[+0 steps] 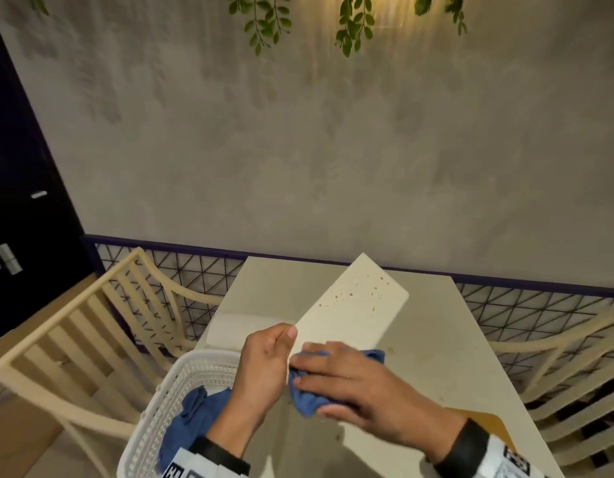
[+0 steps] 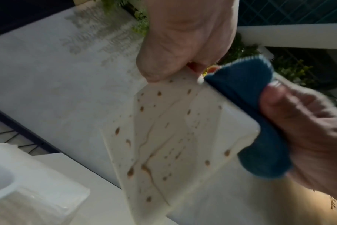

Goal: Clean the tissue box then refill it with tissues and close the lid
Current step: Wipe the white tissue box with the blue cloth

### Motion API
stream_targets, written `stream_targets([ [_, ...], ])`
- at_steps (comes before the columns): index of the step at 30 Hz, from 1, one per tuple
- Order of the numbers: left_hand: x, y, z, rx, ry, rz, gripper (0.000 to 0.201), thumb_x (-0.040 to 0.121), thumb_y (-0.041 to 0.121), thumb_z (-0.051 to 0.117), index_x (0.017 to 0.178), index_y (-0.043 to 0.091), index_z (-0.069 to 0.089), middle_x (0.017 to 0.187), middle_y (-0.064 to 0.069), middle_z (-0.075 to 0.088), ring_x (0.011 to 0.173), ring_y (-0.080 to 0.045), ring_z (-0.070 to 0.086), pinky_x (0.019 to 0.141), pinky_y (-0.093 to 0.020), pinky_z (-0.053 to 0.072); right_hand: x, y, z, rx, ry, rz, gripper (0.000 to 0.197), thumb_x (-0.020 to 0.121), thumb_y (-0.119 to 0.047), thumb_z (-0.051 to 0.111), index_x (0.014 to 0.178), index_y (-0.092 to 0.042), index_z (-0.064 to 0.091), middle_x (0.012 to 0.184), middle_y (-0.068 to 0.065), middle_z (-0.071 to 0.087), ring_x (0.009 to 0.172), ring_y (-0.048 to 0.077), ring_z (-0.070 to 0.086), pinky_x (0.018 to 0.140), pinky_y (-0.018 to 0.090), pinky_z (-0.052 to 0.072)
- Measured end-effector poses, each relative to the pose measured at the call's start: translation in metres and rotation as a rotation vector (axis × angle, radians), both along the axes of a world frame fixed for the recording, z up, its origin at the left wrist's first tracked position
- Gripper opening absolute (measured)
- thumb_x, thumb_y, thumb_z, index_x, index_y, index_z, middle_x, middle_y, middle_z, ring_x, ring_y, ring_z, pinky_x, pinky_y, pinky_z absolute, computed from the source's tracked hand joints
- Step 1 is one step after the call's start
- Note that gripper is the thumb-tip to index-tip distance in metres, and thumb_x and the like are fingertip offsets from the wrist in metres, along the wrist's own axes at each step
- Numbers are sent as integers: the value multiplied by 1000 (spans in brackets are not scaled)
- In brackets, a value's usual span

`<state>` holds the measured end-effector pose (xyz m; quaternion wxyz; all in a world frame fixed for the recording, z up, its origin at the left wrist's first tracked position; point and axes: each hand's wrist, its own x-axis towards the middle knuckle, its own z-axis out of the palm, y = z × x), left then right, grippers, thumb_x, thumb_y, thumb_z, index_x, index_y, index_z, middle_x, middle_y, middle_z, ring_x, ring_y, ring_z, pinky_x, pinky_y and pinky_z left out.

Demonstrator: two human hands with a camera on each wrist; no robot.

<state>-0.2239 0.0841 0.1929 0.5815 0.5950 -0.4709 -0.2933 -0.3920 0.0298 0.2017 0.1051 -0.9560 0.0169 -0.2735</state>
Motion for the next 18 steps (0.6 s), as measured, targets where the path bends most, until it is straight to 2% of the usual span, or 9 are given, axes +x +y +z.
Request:
stream_targets([
  [2, 1, 1, -4, 1, -32, 5, 45, 95, 29, 48, 69, -8, 53, 62, -11, 46, 63, -17, 39, 62, -32, 31, -7, -17, 9, 98, -54, -157, 43, 97, -43, 36, 125, -16, 54, 136, 0, 51, 132, 6, 35, 108, 31, 32],
  [4, 1, -1, -6, 9, -6, 34, 41, 99, 21, 48, 71, -9, 54, 63, -13, 46, 64, -19, 38, 63, -32, 30, 0, -17, 11, 172, -111, -281, 46, 97, -47, 34, 126, -18, 54, 137, -3, 49, 132, -1, 31, 108, 31, 31],
  [6, 3, 1, -6, -1, 22, 32, 43, 99, 16, 48, 58, 4, 55, 59, -13, 46, 62, -18, 39, 63, -33, 31, 10, -2, 0, 103, -50, -111, 42, 97, -39, 37, 126, -14, 54, 138, 2, 49, 133, 7, 34, 109, 29, 30],
  [8, 4, 4, -5, 0, 6, 16, 45, 98, 18, 49, 54, 12, 53, 56, -10, 47, 60, -16, 40, 61, -31, 33, 3, -5, -8, 38, 22, -5, 41, 97, -36, 38, 127, -13, 55, 139, 2, 47, 133, 10, 36, 108, 29, 32],
  [10, 3, 5, -7, 10, -27, 40, 43, 98, 18, 48, 56, 10, 53, 51, 3, 49, 54, -10, 40, 57, -26, 32, -5, -20, 0, 151, -74, -212, 45, 96, -49, 34, 126, -23, 54, 140, -9, 41, 131, 0, 34, 105, 29, 36],
  [12, 2, 3, -7, 29, -36, 67, 42, 98, 15, 47, 57, 9, 54, 49, 8, 52, 51, -5, 41, 55, -21, 33, -1, -16, 0, 219, -128, -331, 45, 95, -53, 32, 124, -27, 53, 138, -13, 40, 127, 2, 37, 104, 28, 35],
  [15, 3, 4, -7, 5, -6, 48, 45, 98, 11, 48, 53, 10, 51, 52, -2, 49, 57, -15, 42, 61, -32, 34, 6, 6, -15, 71, -12, -62, 38, 97, -40, 37, 127, -22, 52, 138, 0, 41, 127, 13, 40, 108, 24, 31],
  [16, 4, 4, -7, 4, -10, 44, 45, 98, 10, 48, 53, 10, 52, 53, -2, 49, 58, -15, 41, 61, -32, 34, 2, -1, -15, 65, 6, -46, 37, 97, -40, 38, 127, -22, 51, 139, -1, 41, 128, 12, 39, 109, 24, 31],
  [18, 2, 3, -8, 6, 5, 53, 36, 98, 12, 47, 68, 0, 62, 62, -13, 57, 62, -18, 45, 63, -33, 35, -2, -14, -5, 197, -99, -228, 39, 97, -46, 36, 126, -25, 51, 138, -7, 41, 128, 7, 39, 107, 27, 34],
])
